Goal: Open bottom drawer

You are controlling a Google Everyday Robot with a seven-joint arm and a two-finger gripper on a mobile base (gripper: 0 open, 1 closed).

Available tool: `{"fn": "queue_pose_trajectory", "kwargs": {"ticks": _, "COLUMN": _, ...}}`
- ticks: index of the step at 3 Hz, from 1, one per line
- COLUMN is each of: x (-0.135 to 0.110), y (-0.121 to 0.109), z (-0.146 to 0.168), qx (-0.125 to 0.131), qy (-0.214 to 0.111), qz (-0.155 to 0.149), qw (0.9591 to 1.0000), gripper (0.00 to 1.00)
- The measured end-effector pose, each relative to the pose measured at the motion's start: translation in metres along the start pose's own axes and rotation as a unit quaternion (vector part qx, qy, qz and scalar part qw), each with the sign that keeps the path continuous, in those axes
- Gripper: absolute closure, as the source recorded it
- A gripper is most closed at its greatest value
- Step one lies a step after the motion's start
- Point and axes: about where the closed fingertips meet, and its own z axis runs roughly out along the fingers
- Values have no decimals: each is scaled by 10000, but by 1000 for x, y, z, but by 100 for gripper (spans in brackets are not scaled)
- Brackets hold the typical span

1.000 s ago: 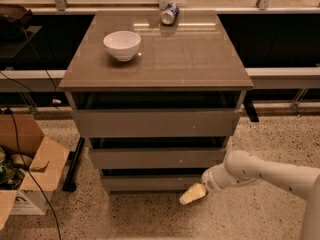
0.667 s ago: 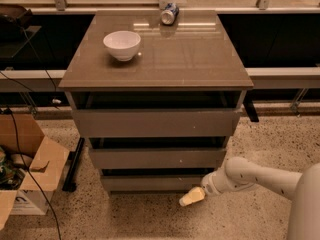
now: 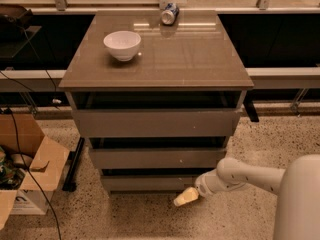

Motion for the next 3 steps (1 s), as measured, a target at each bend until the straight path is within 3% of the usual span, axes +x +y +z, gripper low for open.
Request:
{"fn": "queue_pose_trajectory", "kwargs": {"ticks": 1, "x": -8, "y": -8, "z": 33, "qx": 13, "qy": 0, "qz": -23, "qw": 10000, "gripper": 0}}
{"fn": "queue_pose_trajectory", "kwargs": {"ticks": 2, "x": -26, "y": -28, "z": 70, "qx": -74, "qy": -165, "qz": -26, "qw": 9998, "gripper": 0}}
{"fn": "queue_pose_trajectory", "kwargs": {"ticks": 3, "x": -43, "y": -45, "z": 86, "qx": -124, "qy": -424, "qz": -70, "qw": 9990, "gripper": 0}}
